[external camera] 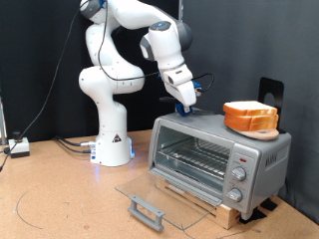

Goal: Make a piece of toast with the oven

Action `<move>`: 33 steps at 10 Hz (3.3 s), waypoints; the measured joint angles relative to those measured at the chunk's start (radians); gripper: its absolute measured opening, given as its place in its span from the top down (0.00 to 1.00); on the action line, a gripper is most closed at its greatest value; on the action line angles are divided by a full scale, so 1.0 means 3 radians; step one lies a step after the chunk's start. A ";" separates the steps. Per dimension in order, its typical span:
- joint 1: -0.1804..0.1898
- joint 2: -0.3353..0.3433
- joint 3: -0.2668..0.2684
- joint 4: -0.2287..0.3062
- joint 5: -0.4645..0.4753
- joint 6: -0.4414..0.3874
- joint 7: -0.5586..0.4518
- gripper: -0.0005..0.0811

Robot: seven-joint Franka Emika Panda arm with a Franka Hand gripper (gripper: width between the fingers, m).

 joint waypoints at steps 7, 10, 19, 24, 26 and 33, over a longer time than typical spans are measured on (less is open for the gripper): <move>-0.0019 -0.0389 -0.0556 0.0160 -0.0036 -0.0446 -0.0088 0.51; -0.0213 -0.0398 -0.0637 0.0241 -0.0082 -0.0398 -0.0076 0.51; -0.1029 -0.0245 -0.1240 0.0381 -0.0766 -0.0800 -0.0235 0.51; -0.1131 -0.0139 -0.1156 0.0354 -0.0771 -0.0388 -0.0178 0.51; -0.1143 -0.0042 -0.1180 0.0368 -0.0772 -0.0374 -0.0258 0.51; -0.1269 0.0561 -0.0765 0.0703 -0.1217 -0.0245 0.0131 0.51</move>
